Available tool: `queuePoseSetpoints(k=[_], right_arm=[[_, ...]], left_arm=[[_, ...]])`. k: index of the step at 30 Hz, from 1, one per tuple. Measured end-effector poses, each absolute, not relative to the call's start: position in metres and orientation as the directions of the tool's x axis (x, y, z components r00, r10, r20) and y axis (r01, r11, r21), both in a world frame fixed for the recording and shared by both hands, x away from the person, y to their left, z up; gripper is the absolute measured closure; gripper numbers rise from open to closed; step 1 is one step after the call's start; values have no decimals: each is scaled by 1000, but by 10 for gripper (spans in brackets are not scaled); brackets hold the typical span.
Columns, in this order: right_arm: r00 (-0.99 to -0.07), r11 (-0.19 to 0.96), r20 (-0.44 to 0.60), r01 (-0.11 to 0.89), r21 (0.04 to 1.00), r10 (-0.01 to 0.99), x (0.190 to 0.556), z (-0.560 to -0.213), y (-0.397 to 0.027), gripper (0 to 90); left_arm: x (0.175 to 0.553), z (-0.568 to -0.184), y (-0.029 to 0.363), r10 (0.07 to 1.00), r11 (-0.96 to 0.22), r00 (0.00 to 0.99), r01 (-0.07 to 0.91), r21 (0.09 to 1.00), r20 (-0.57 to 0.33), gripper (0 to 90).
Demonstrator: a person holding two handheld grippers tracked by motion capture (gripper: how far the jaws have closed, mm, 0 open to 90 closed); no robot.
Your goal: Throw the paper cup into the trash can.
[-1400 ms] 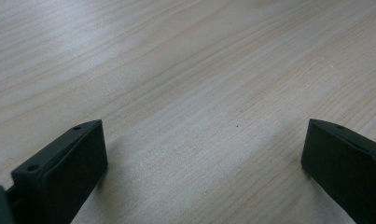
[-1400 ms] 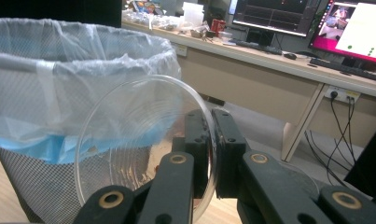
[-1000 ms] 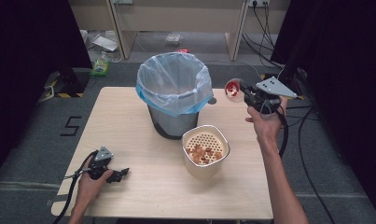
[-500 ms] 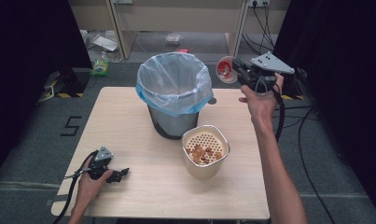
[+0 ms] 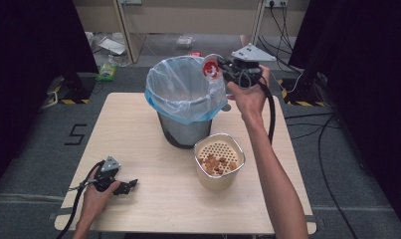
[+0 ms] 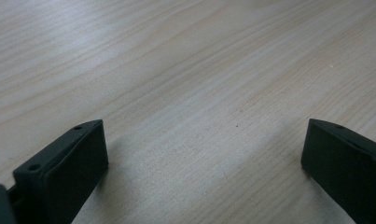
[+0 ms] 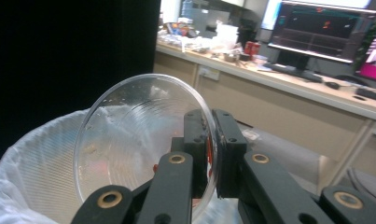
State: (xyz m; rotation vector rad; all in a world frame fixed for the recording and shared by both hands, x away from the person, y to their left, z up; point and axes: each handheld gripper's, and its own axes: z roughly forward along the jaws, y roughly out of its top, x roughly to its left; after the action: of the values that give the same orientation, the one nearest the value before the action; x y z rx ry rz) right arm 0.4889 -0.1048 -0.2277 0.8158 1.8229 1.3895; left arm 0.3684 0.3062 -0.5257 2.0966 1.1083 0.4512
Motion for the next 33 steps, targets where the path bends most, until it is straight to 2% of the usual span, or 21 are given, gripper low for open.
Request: queuePoseSetpoints(k=[10,11,17,22,26,27,33], right_arm=[[-600,282,-172,93,955,781,509,-240,-63,832],[-606,272,-151,113,956,781,514,-241,-57,786],[-597,256,-132,127,958,791,518,-239,-53,693],[-584,265,-146,124,956,799,512,-235,-65,647],[-568,267,-141,146,952,811,503,-234,-85,595],[-559,271,-138,162,949,818,498,-236,-96,545],[-538,277,-130,202,939,833,483,-247,-130,488]], left_arm=[[368,-526,306,821,-379,571,572,728,-22,0],[368,-526,306,821,-379,571,572,728,-22,0],[368,-526,306,820,-379,571,572,728,-22,0],[368,-526,306,820,-380,572,571,728,-21,0],[368,-526,306,820,-380,572,571,728,-20,0],[368,-526,306,820,-381,573,571,728,-20,0],[368,-526,306,820,-380,572,571,728,-20,0]])
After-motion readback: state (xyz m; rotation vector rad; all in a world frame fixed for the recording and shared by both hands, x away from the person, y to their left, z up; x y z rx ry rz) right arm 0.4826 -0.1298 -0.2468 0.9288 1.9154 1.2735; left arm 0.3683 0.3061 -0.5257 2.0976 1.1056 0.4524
